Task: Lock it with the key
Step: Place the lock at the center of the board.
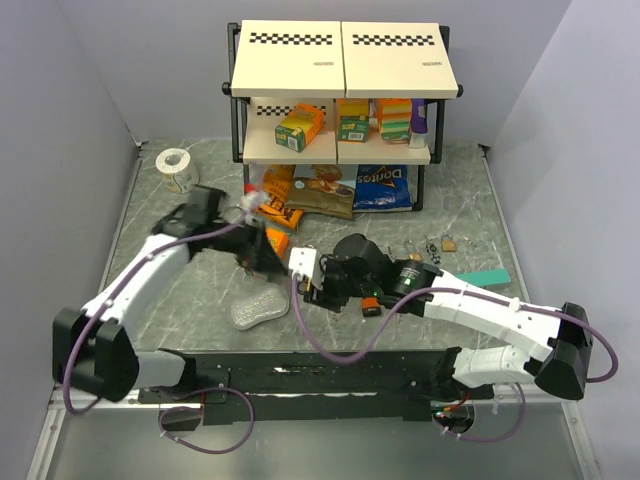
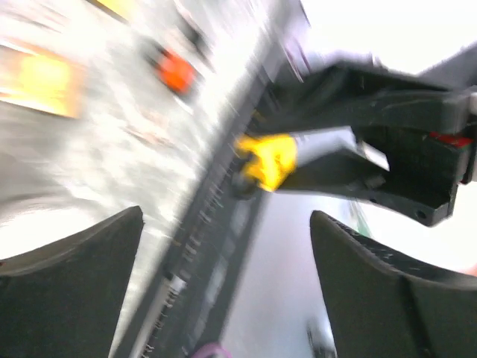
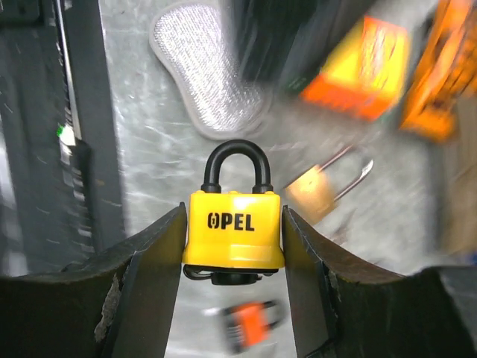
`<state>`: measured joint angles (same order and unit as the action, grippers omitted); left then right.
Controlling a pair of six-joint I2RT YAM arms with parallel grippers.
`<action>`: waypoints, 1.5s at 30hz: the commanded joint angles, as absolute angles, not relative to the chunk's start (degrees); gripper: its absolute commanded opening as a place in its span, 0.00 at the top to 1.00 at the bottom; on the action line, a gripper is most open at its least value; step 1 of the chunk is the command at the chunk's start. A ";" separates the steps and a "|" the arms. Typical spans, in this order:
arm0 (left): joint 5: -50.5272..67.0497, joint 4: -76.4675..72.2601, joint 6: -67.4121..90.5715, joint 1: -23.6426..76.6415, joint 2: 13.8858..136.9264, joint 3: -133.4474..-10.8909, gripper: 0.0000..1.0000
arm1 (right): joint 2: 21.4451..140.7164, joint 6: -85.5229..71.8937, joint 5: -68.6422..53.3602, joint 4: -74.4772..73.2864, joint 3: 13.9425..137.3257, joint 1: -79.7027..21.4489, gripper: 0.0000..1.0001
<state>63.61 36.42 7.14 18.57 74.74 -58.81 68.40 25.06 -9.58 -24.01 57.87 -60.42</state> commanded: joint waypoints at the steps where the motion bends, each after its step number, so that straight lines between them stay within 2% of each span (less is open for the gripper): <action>1: 59.17 22.61 17.73 7.06 65.59 -56.08 0.03 | 68.55 -4.26 -3.29 -20.58 58.81 -59.59 1.00; 5: 46.61 20.92 25.13 4.14 62.14 -57.47 0.04 | 73.29 -21.42 -1.93 -19.95 59.24 -59.50 1.00; 8: 42.81 20.48 27.51 2.38 59.51 -58.27 0.04 | 78.03 -29.69 -1.06 -20.13 60.29 -59.68 1.00; 12: 42.45 19.69 29.53 0.88 56.87 -57.40 0.04 | 83.75 -38.65 2.54 -21.08 61.43 -59.59 1.00; 22: 45.35 19.95 29.53 -2.11 56.95 -57.22 0.04 | 94.38 -47.37 9.04 -25.57 63.81 -59.76 1.00; 35: 48.78 20.65 26.81 -5.01 59.41 -59.24 0.04 | 102.48 -53.52 6.60 -28.21 64.51 -60.64 1.00; 38: 48.95 21.97 25.32 -5.27 59.59 -59.24 0.04 | 103.88 -53.61 5.02 -27.95 65.21 -60.82 0.77; 39: 49.04 22.41 24.79 -5.27 59.85 -59.33 0.04 | 103.97 -53.35 4.84 -27.86 65.39 -60.91 0.63; 44: 48.34 27.68 20.40 -5.36 60.73 -61.96 0.04 | 101.79 -51.95 5.01 -28.30 65.92 -60.91 0.37; 45: 47.99 30.12 19.52 -5.45 60.99 -62.66 0.04 | 100.91 -51.68 5.97 -28.21 65.66 -60.91 0.25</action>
